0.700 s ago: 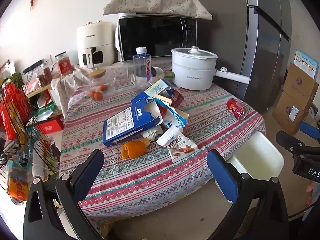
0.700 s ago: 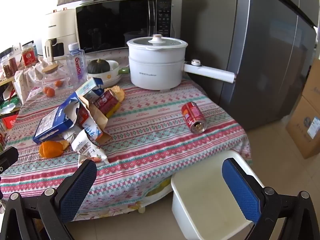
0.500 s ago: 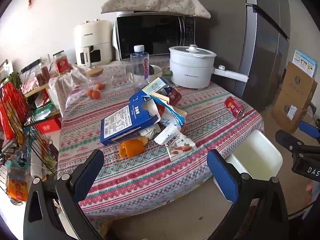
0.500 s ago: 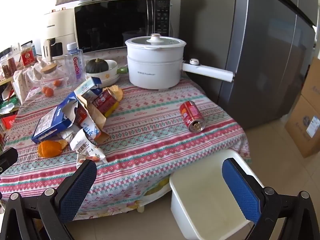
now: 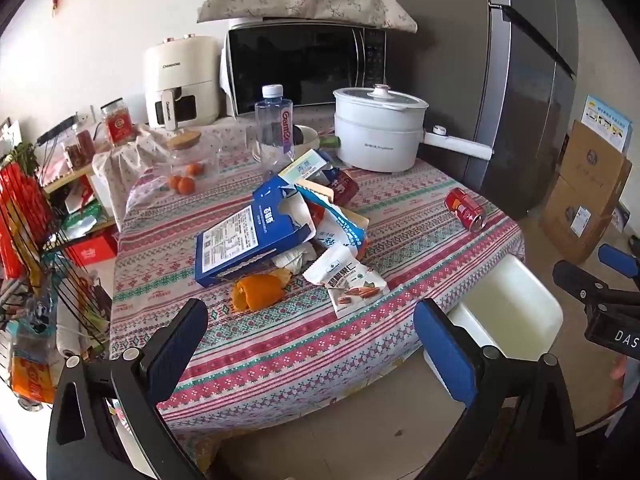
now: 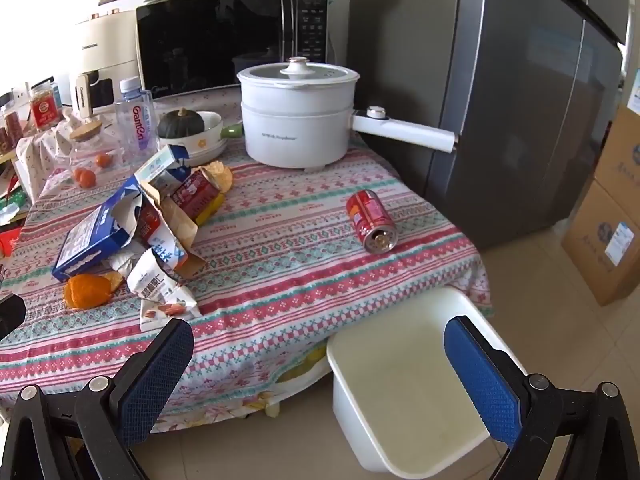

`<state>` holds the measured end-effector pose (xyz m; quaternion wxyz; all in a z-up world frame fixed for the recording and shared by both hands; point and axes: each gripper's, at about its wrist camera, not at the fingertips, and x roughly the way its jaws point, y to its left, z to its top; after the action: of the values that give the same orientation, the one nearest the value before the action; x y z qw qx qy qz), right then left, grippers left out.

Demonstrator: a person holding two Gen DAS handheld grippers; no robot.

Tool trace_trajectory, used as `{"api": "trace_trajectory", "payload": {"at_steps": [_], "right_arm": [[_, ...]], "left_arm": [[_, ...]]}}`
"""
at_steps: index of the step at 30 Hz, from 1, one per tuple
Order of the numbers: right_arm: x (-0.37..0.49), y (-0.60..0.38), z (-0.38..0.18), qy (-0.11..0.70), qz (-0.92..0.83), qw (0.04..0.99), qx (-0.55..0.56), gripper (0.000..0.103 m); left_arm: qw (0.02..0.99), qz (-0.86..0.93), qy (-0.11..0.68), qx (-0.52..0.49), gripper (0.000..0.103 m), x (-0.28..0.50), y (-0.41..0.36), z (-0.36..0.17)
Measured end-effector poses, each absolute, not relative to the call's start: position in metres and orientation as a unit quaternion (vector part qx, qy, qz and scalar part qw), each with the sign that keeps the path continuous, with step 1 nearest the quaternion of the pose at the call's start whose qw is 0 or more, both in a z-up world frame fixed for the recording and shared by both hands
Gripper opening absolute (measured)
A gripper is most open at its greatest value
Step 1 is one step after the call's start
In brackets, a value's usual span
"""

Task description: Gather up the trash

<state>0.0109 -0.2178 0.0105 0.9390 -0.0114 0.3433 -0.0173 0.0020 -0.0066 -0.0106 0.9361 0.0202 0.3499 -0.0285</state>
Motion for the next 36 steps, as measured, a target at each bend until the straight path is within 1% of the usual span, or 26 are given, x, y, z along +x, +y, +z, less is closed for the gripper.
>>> {"api": "trace_trajectory", "payload": {"at_steps": [36], "right_arm": [[0.0071, -0.2276, 0.0045, 0.352, -0.029, 0.935, -0.017, 0.103]], "left_arm": [[0.932, -0.047, 0.359, 0.025, 0.103, 0.0038, -0.0121, -0.0084]]}}
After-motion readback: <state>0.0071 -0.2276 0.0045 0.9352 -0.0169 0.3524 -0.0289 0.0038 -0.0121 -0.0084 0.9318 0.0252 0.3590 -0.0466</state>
